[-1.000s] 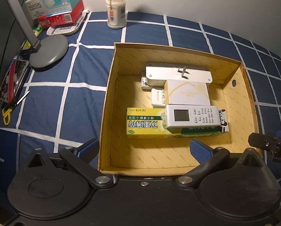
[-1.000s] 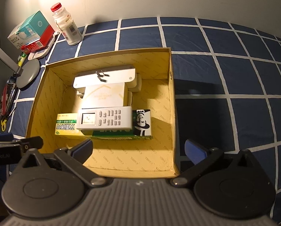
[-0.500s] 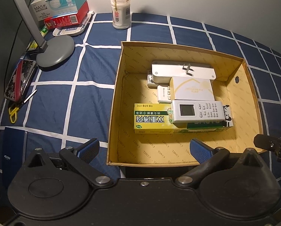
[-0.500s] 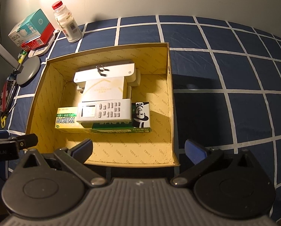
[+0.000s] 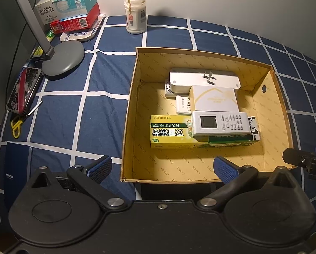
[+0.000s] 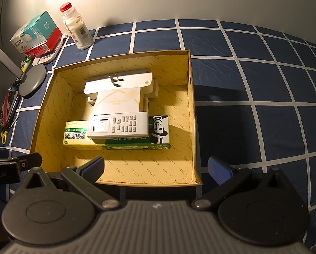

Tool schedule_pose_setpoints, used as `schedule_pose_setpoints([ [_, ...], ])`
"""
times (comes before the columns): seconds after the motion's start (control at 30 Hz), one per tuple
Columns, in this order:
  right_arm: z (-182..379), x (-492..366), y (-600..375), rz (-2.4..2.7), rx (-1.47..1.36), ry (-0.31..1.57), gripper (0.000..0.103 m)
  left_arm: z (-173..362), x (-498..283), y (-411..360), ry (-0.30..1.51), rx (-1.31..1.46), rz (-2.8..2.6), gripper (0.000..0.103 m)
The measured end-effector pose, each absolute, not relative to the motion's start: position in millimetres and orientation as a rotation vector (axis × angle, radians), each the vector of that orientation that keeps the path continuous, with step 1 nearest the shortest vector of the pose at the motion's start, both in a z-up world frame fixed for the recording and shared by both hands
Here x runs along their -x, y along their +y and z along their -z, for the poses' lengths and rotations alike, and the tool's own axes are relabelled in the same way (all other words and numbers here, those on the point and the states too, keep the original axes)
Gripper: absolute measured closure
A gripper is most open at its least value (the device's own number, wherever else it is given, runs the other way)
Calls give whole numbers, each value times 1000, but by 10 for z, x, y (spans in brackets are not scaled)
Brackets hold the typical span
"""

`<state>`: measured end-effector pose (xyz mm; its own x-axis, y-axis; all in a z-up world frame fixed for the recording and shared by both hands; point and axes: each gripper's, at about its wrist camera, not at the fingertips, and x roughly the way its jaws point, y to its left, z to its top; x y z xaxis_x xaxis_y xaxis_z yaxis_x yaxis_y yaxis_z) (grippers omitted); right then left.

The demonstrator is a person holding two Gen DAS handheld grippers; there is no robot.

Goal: Organize objects
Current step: 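Raise the open right tool up out of the cardboard box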

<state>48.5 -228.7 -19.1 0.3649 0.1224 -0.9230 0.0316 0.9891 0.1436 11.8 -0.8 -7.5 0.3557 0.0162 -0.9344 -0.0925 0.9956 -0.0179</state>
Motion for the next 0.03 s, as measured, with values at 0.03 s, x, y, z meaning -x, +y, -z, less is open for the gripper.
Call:
schedule_pose_setpoints([
  [0.03, 191, -484, -2287, -59, -145, 1197, 0, 73, -115, -9, 1205, 70, -70, 0],
])
